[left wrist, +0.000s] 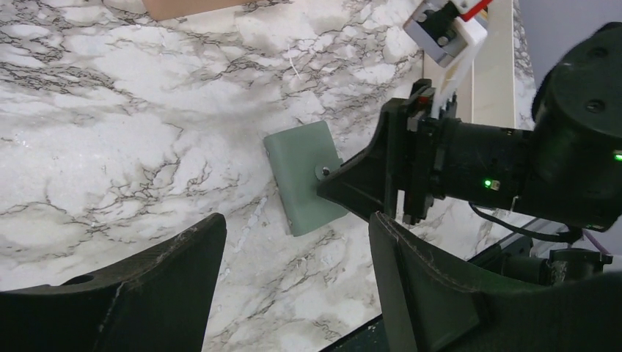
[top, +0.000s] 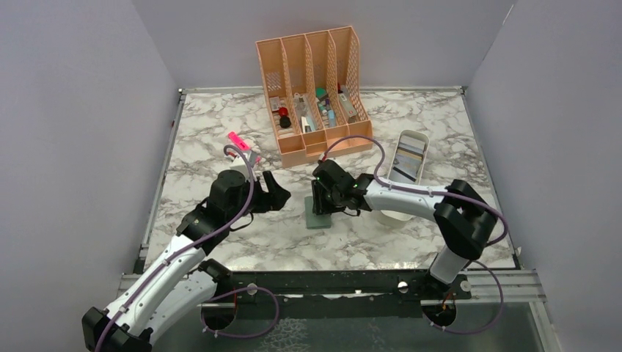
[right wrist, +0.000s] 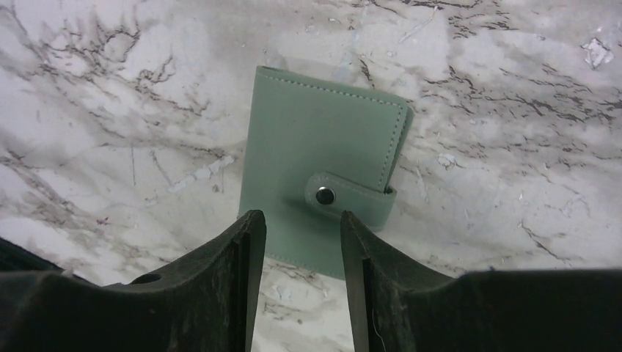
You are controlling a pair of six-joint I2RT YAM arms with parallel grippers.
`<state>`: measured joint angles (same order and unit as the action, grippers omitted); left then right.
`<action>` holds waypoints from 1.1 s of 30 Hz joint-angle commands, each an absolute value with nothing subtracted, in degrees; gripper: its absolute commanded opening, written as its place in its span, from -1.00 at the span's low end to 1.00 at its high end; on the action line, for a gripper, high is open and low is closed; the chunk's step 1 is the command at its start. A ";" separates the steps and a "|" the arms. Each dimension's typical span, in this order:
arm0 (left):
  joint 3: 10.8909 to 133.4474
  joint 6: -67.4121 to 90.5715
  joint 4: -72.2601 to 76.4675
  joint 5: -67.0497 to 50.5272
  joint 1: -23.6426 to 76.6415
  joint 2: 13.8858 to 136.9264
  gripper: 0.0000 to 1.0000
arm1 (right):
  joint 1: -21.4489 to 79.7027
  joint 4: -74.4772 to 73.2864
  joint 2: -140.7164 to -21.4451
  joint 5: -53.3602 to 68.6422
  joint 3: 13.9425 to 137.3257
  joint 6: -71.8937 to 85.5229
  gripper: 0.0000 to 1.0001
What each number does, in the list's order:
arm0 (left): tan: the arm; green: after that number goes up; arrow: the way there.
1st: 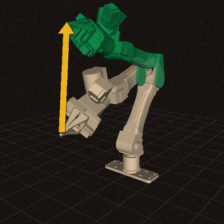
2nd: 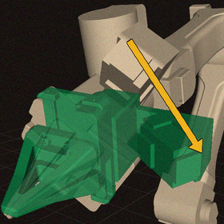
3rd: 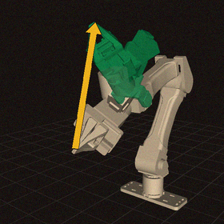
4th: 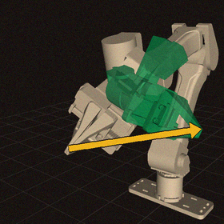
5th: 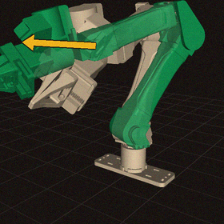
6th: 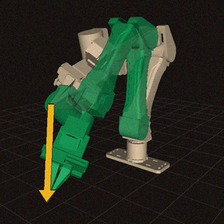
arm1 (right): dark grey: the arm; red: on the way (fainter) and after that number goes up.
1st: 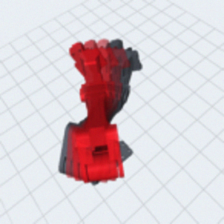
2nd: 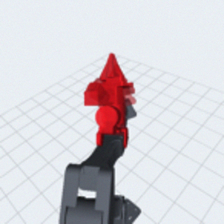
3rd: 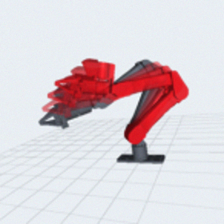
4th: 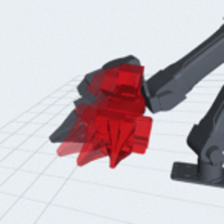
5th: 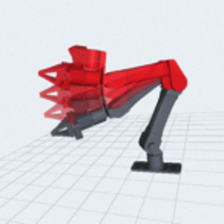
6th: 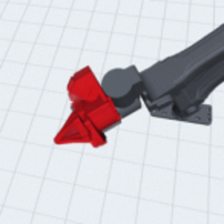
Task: Put the credit cards into the card holder
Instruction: Open the card holder at the center of the board.
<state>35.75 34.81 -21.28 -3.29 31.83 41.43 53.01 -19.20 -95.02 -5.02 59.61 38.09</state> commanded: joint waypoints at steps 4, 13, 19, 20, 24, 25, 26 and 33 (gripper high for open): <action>35.51 32.70 -23.39 -0.88 31.64 39.44 0.51 | 54.53 -22.71 -103.88 -12.31 65.11 37.51 -0.08; 35.47 33.51 -23.32 -2.13 31.64 39.67 0.49 | 55.53 -26.37 -108.18 -18.30 66.39 37.81 -0.72; 34.22 34.98 -23.13 -2.76 31.64 40.31 0.45 | 55.55 -22.78 -105.82 -16.70 64.47 36.37 -0.98; 34.05 35.38 -23.11 -2.89 31.64 40.52 0.44 | 55.55 -21.28 -104.76 -15.66 63.75 36.08 -0.98; 33.05 36.95 -22.47 -3.52 31.64 41.43 0.40 | 55.52 -13.70 -98.00 -10.84 59.12 35.49 -0.98; 32.63 37.26 -22.07 -3.85 31.64 41.72 0.39 | 55.54 -11.83 -96.14 -10.02 57.70 35.16 -0.98; 32.23 37.57 -21.72 -4.14 31.64 41.93 0.38 | 55.54 -10.18 -94.44 -9.94 56.41 35.00 -0.98; 28.18 41.70 -14.70 -10.07 31.64 43.74 0.36 | 55.54 -3.08 -85.50 -7.05 50.06 33.65 -0.98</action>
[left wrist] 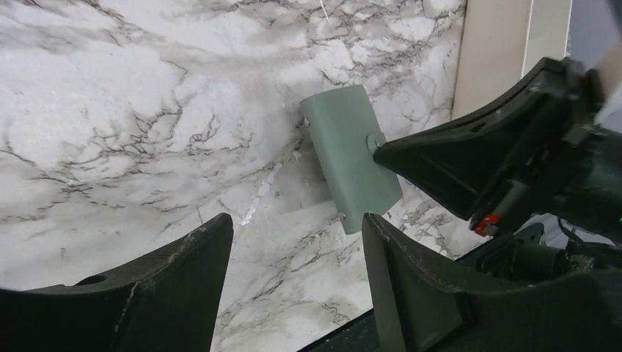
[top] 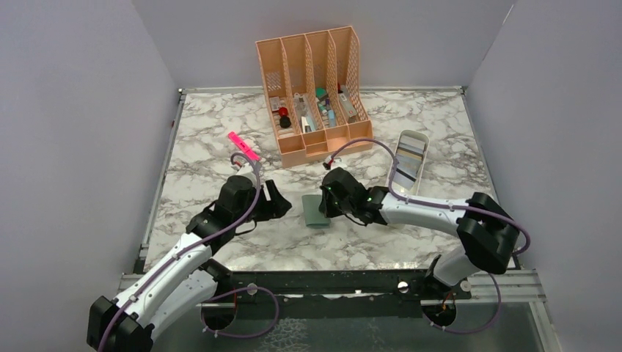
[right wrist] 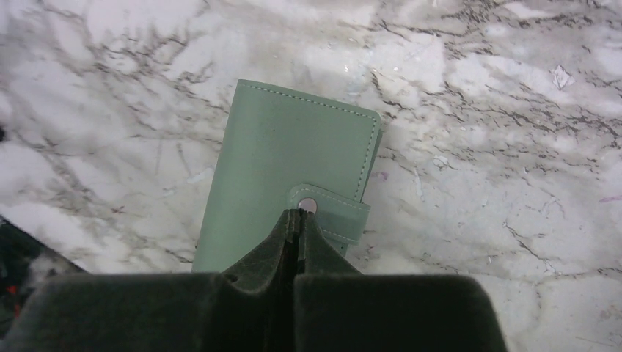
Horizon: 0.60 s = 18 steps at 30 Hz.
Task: Put the credit cards into the card holder
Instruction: Open the card holder at the center of the board.
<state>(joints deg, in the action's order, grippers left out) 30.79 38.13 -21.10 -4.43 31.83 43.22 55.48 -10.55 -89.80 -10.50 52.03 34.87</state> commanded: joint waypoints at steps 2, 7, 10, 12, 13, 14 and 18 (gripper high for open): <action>26.38 43.86 -11.14 -12.98 31.65 44.20 0.36 | 55.55 -1.52 -83.51 -5.52 48.55 34.10 -0.98; 22.11 49.41 -1.88 -19.32 31.64 45.36 0.39 | 55.55 1.09 -78.87 -2.98 45.71 35.04 -0.98; 20.03 52.26 2.93 -21.29 31.68 45.90 0.44 | 55.54 2.30 -76.66 -1.29 44.54 35.66 -0.98; 18.99 53.65 5.49 -22.34 31.66 46.41 0.45 | 55.53 3.63 -75.27 -0.50 43.46 36.16 -0.98; 18.66 54.19 6.60 -22.73 31.64 46.74 0.46 | 55.55 4.47 -74.63 0.01 42.95 36.31 -0.98; 18.19 54.75 7.64 -23.14 31.64 47.13 0.46 | 55.54 5.29 -74.20 0.58 42.49 36.18 -0.98; 17.27 56.30 11.57 -24.60 31.73 48.64 0.37 | 55.55 6.40 -73.53 2.14 41.96 36.45 -0.98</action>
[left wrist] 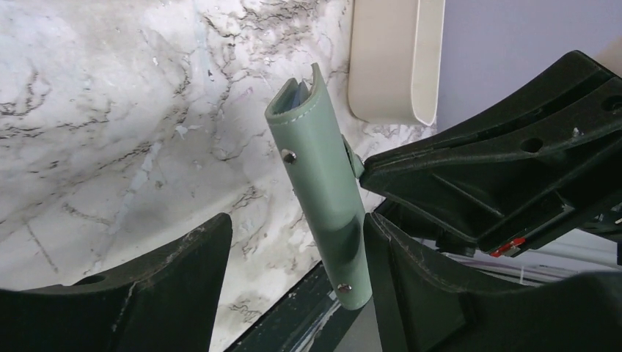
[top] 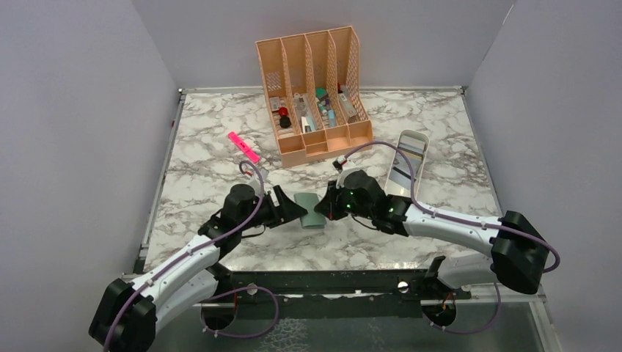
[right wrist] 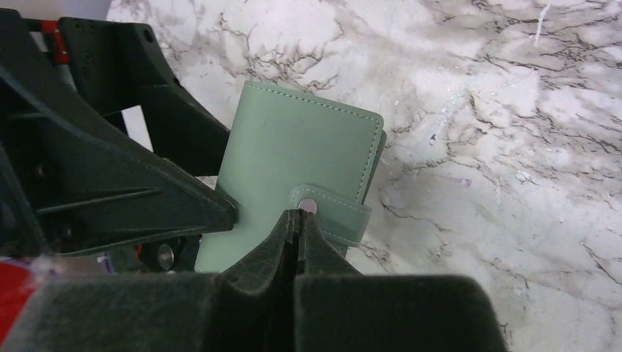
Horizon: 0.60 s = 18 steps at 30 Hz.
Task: Put the credit cards into the card holder
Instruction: Open the card holder at the center of the board.
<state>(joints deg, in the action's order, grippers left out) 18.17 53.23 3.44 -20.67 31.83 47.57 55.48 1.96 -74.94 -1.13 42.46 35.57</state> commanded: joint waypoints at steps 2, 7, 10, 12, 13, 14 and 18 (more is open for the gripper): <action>17.09 56.48 12.40 -24.87 31.73 49.13 0.23 | 55.55 6.94 -73.30 2.60 41.73 36.73 -0.98; 16.39 56.69 14.42 -24.94 31.68 49.53 -0.45 | 55.55 7.62 -72.57 1.97 41.19 37.30 -0.98; 17.39 54.62 11.28 -23.74 31.73 50.16 -1.00 | 55.48 6.16 -71.66 0.03 41.41 37.05 -0.98; 18.05 52.58 8.53 -22.32 31.73 50.55 -1.00 | 55.51 5.30 -69.93 -1.68 41.12 37.08 -0.98; 18.15 51.89 7.68 -21.95 31.73 50.78 -1.00 | 55.49 5.02 -69.03 -2.46 40.98 37.09 -0.98; 18.17 51.40 7.31 -21.55 31.73 50.94 -1.00 | 55.46 4.47 -68.20 -3.31 40.94 37.17 -0.98; 17.81 50.52 7.88 -20.78 31.72 51.80 -1.00 | 55.51 2.11 -66.63 -6.28 40.94 36.96 -0.98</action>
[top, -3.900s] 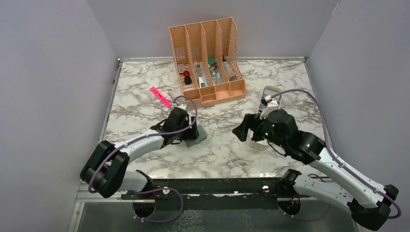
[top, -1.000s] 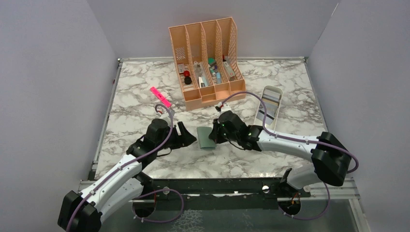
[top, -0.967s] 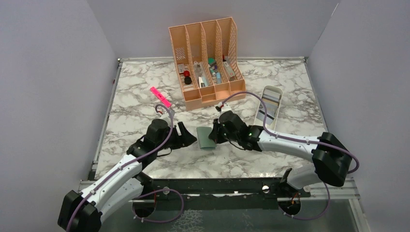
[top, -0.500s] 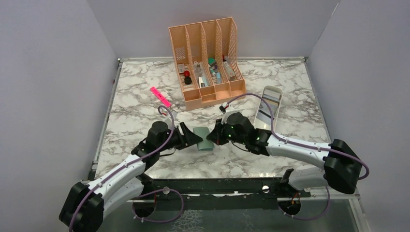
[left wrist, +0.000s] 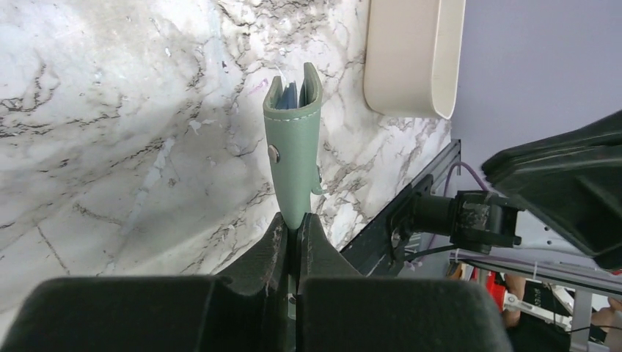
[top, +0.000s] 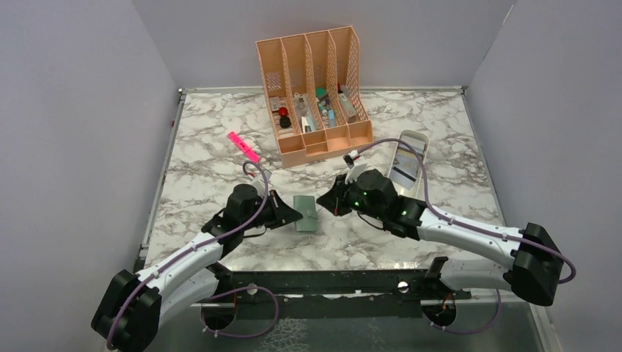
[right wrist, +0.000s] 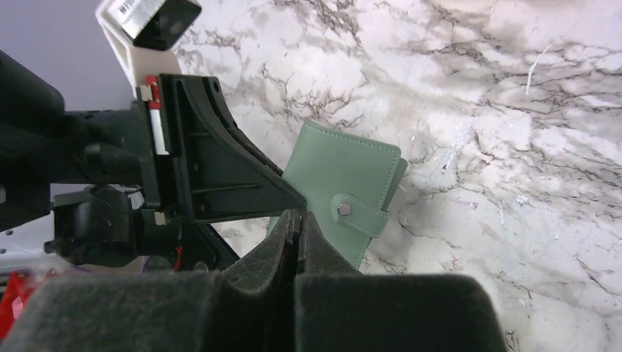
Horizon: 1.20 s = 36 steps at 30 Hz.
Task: Put the credit cards into the card holder
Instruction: Open the card holder at the center of the board.
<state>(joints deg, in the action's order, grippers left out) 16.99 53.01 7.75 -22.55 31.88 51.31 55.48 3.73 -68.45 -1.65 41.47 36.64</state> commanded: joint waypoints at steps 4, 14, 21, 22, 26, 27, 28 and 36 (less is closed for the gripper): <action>18.54 49.75 8.21 -20.78 31.73 52.80 -1.00 | 55.47 2.15 -68.75 -4.57 40.98 35.22 -0.98; 20.40 48.95 10.18 -24.18 31.73 51.46 -1.00 | 55.55 -1.31 -79.60 3.07 46.95 37.16 -0.24; 19.94 49.31 12.52 -27.12 31.73 49.19 -1.00 | 55.55 0.98 -82.50 4.95 46.42 37.82 -0.02; 19.94 49.50 13.35 -27.86 31.73 49.27 -1.00 | 55.55 0.89 -82.71 4.28 46.36 37.97 0.00; 20.30 50.12 15.35 -30.92 31.73 50.17 -1.00 | 55.55 0.73 -83.45 1.66 46.63 37.35 0.01; 20.51 49.99 15.31 -31.63 31.73 50.58 -1.00 | 55.50 0.27 -83.57 0.53 46.95 37.16 0.00; 20.77 49.82 15.21 -32.24 31.73 50.95 -1.00 | 55.52 -0.03 -83.53 -0.26 47.13 36.91 -0.02; 21.88 48.41 14.68 -36.31 31.73 52.53 -1.00 | 55.55 -2.30 -85.33 -5.04 49.16 36.60 -0.55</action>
